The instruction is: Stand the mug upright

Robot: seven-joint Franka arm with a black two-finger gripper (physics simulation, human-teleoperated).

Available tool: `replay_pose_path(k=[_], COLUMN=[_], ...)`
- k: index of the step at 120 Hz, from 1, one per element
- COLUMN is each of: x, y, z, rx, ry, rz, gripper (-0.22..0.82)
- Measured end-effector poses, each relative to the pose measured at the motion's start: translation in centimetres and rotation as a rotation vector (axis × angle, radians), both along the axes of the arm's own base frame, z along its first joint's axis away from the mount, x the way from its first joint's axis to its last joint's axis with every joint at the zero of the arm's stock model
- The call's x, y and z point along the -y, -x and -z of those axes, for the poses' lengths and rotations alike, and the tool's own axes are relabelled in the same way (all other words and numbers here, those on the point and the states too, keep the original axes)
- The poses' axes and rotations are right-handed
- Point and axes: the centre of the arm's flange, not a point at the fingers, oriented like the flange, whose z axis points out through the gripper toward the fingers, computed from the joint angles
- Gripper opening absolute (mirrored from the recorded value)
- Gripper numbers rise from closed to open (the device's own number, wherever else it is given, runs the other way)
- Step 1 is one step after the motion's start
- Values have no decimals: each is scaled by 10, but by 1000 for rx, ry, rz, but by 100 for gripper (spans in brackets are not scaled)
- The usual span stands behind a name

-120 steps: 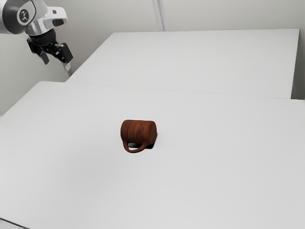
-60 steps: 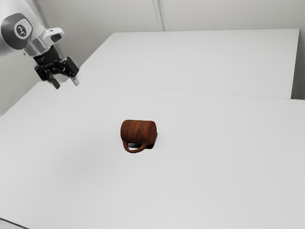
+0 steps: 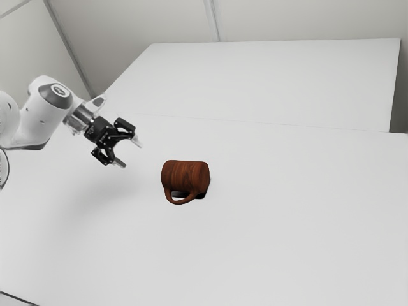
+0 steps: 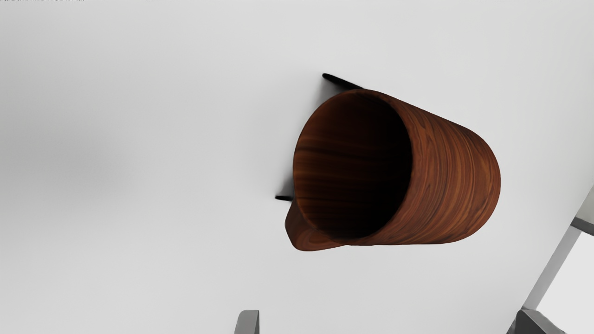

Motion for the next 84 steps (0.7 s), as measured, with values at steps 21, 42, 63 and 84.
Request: replay_pose_path(k=[21, 42, 63, 84], x=[1, 13, 35, 59], y=[-13, -24, -33, -40], z=[47, 68, 80, 89], rx=[1, 24, 46, 65], ry=[85, 131, 194, 254], rz=[-52, -69, -82, -92], gripper=[60, 60, 60, 60])
